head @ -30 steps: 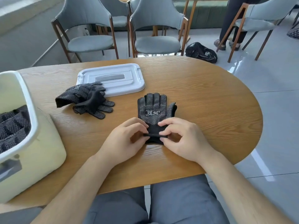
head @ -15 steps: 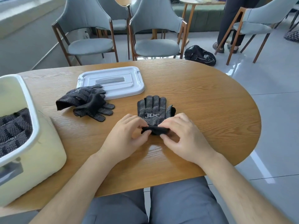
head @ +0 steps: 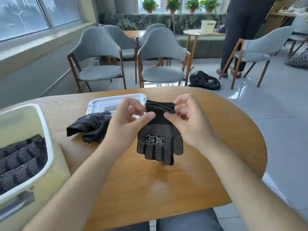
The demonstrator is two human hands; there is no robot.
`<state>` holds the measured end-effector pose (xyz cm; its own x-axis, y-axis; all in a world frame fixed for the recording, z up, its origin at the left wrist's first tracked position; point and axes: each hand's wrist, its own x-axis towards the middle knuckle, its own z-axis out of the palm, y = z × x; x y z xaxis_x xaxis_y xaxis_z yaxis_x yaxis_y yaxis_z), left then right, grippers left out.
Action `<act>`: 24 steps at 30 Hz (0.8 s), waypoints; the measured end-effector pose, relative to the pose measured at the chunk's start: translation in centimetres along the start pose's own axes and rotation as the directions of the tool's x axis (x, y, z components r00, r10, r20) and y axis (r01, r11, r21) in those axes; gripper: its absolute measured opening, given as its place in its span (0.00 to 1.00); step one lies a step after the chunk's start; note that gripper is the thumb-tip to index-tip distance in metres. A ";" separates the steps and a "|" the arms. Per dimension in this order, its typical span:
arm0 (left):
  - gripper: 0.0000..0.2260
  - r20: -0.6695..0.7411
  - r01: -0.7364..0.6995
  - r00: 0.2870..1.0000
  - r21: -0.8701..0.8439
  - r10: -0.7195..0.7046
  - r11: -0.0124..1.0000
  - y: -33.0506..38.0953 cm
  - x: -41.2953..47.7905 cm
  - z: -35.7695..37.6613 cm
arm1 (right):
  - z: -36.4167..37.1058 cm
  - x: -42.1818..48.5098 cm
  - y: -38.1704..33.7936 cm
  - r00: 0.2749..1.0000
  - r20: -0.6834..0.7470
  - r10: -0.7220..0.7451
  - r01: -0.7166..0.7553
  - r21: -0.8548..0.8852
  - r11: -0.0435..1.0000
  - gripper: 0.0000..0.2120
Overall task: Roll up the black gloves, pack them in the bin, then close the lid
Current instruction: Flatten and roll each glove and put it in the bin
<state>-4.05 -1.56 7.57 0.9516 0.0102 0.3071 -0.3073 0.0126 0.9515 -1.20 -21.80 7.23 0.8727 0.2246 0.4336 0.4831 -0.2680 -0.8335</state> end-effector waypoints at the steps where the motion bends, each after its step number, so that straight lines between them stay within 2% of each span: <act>1: 0.15 -0.009 0.025 1.000 -0.032 -0.026 0.999 0.1 0.1 0.1 | 0.1 0.0 -0.3 1.000 0.000 0.012 -0.012 0.023 1.000 0.14; 6: 0.11 -0.011 0.098 0.995 -0.088 -0.099 0.991 0.4 1.2 0.7 | 0.0 0.8 -0.8 0.998 0.029 0.056 -0.059 0.114 0.992 0.14; 8: 0.10 -0.018 0.113 0.993 -0.083 -0.115 0.990 0.5 1.6 0.9 | 0.1 1.2 -0.9 0.998 0.029 0.061 -0.063 0.103 0.993 0.13; 12: 0.08 -0.079 0.122 0.989 -0.075 -0.127 0.990 0.9 2.0 1.4 | 0.2 1.8 -0.7 0.996 -0.033 0.084 -0.082 0.057 0.995 0.04; 16: 0.04 -0.123 0.123 0.983 -0.086 -0.133 0.989 1.4 1.9 1.7 | 0.1 1.9 -0.6 0.994 -0.051 0.093 -0.090 0.070 0.994 0.05; 20: 0.09 -0.106 0.113 0.987 -0.072 -0.121 0.991 1.7 1.7 1.8 | -0.4 1.7 -1.0 0.995 -0.060 0.080 -0.079 0.029 0.996 0.07; 22: 0.14 -0.078 0.096 0.992 -0.065 -0.101 0.993 2.0 1.6 1.6 | -0.7 1.5 -1.4 0.996 -0.042 0.080 -0.077 0.073 0.994 0.08; 24: 0.18 -0.068 0.089 0.994 0.009 -0.088 0.996 2.4 1.7 1.3 | -1.4 1.6 -1.8 0.993 0.006 0.115 -0.115 0.111 0.987 0.16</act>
<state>-3.14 -2.82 10.44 0.9724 0.0769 0.2202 -0.2212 0.0049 0.9752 -0.56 -22.21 9.94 0.9218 0.1985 0.3330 0.3691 -0.1861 -0.9106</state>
